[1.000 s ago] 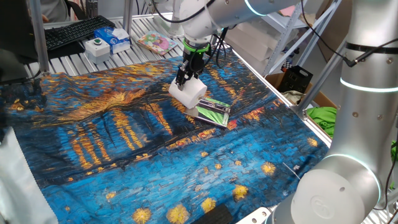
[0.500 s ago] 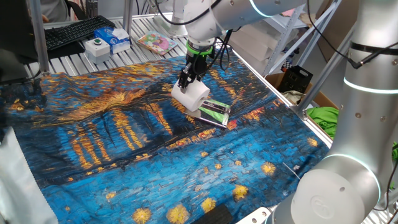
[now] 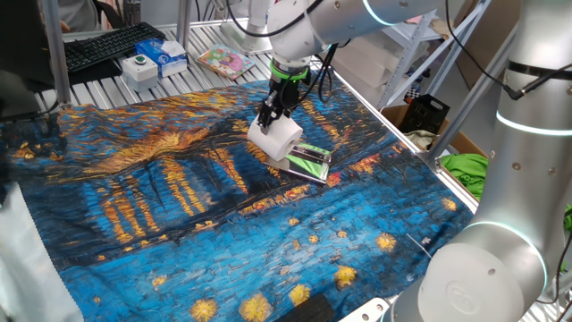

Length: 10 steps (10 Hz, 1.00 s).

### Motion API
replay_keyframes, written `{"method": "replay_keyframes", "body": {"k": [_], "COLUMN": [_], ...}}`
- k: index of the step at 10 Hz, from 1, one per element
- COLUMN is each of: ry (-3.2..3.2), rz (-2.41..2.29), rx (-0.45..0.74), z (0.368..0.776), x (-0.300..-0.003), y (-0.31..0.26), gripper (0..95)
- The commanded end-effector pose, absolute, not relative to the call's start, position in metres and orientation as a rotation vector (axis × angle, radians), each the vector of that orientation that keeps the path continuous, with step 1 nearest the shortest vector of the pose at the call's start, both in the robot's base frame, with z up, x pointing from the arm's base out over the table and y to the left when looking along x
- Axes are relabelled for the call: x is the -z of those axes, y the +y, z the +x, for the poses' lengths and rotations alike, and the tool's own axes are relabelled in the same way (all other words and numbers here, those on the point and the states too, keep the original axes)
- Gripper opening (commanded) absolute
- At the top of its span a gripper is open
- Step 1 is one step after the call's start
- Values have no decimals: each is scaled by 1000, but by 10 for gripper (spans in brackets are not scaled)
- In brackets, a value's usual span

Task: Put the toilet paper on its holder

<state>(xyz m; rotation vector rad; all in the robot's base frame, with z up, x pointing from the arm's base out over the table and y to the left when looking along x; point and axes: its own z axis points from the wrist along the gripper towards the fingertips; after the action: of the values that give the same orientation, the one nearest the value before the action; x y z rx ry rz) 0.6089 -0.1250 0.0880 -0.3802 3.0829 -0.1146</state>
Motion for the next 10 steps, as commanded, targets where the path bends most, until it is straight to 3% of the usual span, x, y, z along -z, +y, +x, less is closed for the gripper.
{"method": "replay_keyframes", "body": {"k": [1, 10], "ry": [3079, 3085], "rz": [-378, -379], "rx": [102, 109], "z": [609, 610], "x": [-87, -85], "y": [-125, -127], "gripper": [0, 0]}}
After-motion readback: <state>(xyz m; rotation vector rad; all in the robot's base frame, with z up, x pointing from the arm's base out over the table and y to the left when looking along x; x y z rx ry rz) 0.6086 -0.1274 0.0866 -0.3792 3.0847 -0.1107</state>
